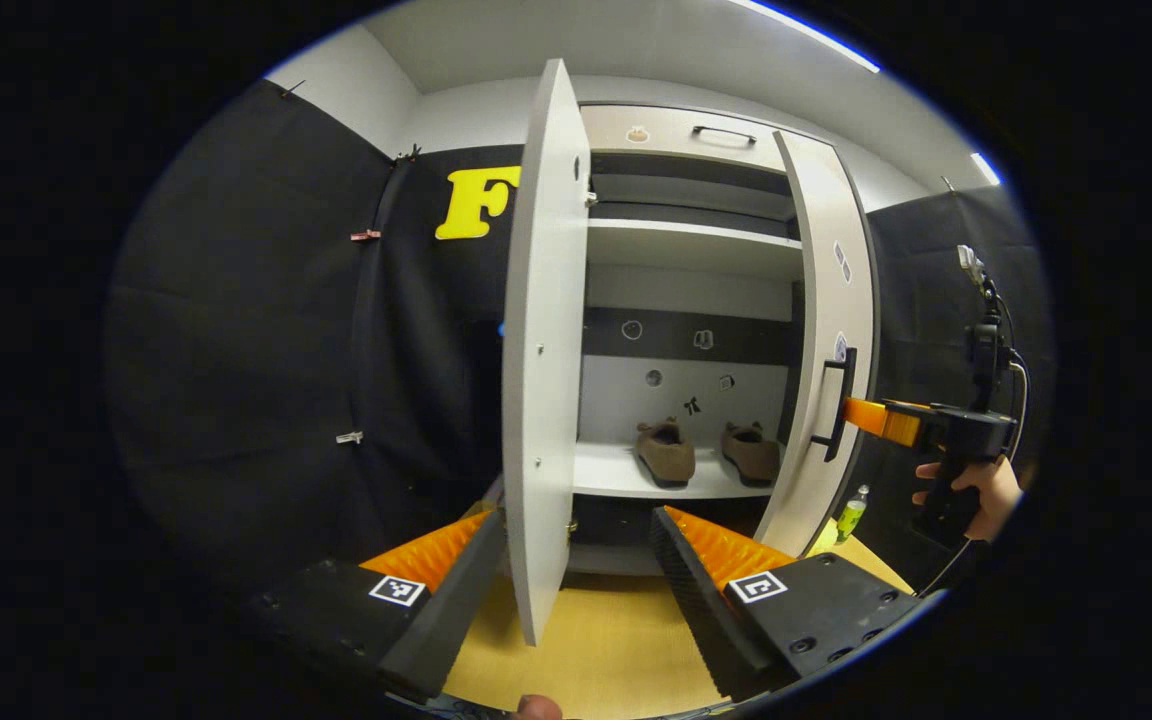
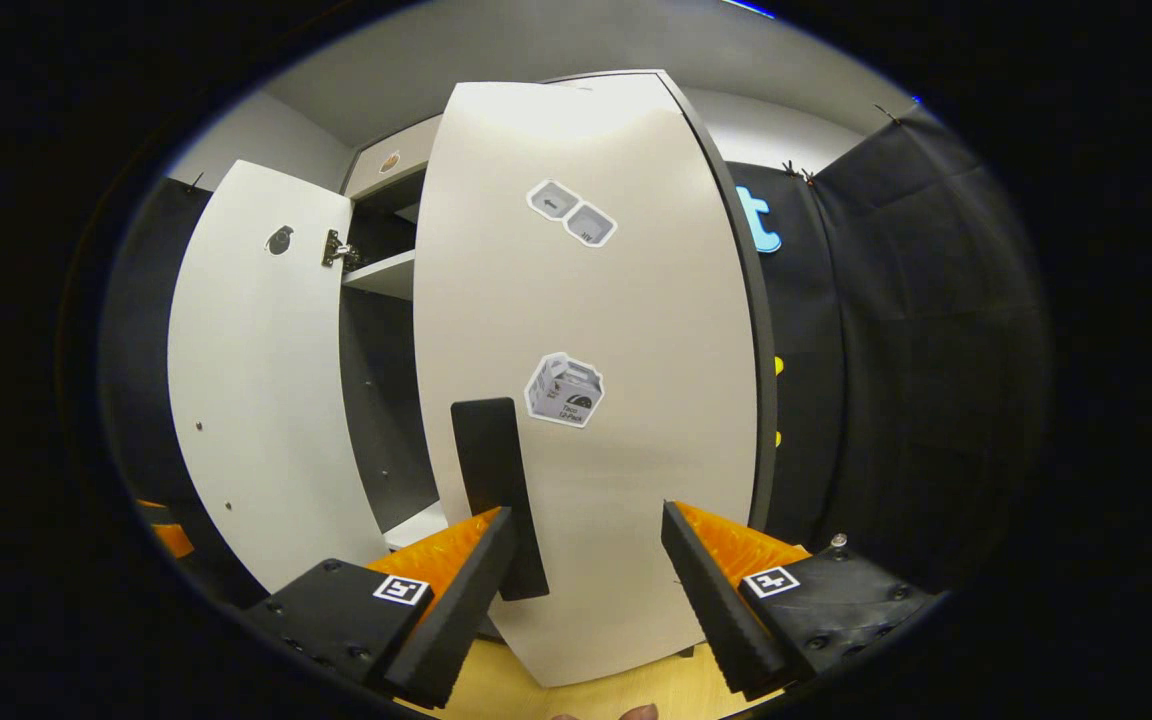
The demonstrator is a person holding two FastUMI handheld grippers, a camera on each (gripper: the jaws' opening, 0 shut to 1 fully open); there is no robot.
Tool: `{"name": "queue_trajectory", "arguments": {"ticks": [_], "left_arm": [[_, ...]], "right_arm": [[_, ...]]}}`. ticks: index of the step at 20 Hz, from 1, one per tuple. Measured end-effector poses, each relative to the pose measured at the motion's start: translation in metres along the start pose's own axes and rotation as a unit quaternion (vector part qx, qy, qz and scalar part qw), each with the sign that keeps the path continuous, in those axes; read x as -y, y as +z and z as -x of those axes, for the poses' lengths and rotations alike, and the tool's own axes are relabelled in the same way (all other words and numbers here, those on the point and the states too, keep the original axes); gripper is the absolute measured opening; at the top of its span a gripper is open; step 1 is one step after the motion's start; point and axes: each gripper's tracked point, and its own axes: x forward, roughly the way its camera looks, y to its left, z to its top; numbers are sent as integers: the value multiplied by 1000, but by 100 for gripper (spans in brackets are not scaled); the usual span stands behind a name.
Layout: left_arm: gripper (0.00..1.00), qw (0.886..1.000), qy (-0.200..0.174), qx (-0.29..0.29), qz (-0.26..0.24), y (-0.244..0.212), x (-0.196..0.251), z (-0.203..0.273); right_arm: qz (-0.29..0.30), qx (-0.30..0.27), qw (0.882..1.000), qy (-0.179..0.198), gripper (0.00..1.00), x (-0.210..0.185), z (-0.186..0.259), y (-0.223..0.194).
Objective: Grab one shoe with the right hand and put it into the shoe cabinet, grab the other shoe with the left hand and put it into the shoe cabinet; then close the right door with the right hand and the left door with the left hand.
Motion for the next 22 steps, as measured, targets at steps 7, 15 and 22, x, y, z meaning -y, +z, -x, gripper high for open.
{"name": "queue_trajectory", "arguments": {"ticks": [7,15,22], "left_arm": [[94,999,33,3,-1,11,-65,-7],[94,999,48,22,11,33,-123,-59],[95,999,45,20,-3,37,-125,-106]], "right_arm": [[4,-2,1000,-7,98,-10,-20,-2],[6,-4,1000,-10,98,-21,4,-2],[37,-1,999,-8,98,-24,29,1]]}}
